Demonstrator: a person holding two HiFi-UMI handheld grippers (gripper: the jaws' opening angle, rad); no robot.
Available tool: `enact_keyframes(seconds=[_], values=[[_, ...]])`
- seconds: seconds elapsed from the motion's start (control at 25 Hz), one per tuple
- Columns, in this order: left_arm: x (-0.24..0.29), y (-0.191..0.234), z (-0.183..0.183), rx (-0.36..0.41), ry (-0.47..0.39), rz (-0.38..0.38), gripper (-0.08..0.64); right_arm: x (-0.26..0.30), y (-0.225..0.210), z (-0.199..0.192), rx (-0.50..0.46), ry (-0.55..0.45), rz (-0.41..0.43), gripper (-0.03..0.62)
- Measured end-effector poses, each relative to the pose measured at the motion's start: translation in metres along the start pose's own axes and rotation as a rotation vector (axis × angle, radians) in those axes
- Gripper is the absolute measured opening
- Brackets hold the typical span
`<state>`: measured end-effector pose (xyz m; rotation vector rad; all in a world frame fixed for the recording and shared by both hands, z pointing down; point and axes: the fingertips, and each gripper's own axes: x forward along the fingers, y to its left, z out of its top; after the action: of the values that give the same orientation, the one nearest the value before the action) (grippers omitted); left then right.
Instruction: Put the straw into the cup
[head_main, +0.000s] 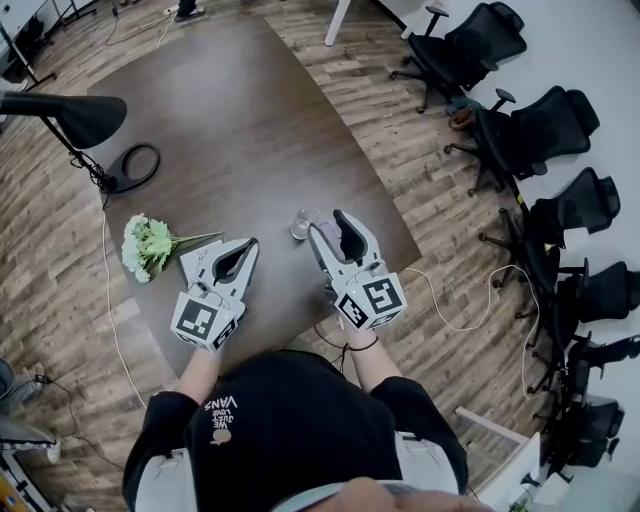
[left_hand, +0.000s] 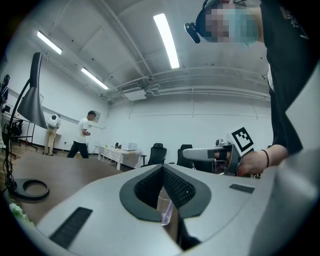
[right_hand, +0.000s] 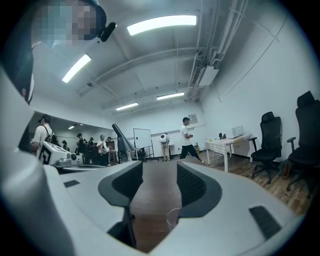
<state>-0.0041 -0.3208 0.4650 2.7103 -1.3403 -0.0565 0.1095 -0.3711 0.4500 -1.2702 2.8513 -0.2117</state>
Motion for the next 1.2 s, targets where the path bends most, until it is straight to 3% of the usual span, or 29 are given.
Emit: enact_keyframes(seconds=[0.72, 0.76, 0.88, 1.2], values=[[-0.029, -0.023, 0.011, 0.017, -0.025, -0.068, 0.006, -0.037, 0.049, -0.02, 0.009, 0.05, -0.015, 0.204], [-0.032, -0.024, 0.011, 0.019, -0.024, -0.07, 0.006, -0.039, 0.052, -0.021, 0.008, 0.051, -0.017, 0.189], [-0.038, -0.027, 0.015, 0.024, -0.021, -0.076, 0.006, -0.047, 0.061, -0.018, 0.007, 0.025, -0.021, 0.048], [-0.051, -0.035, 0.016, 0.037, -0.024, -0.083, 0.006, -0.059, 0.074, -0.02, -0.007, 0.026, -0.026, 0.017]])
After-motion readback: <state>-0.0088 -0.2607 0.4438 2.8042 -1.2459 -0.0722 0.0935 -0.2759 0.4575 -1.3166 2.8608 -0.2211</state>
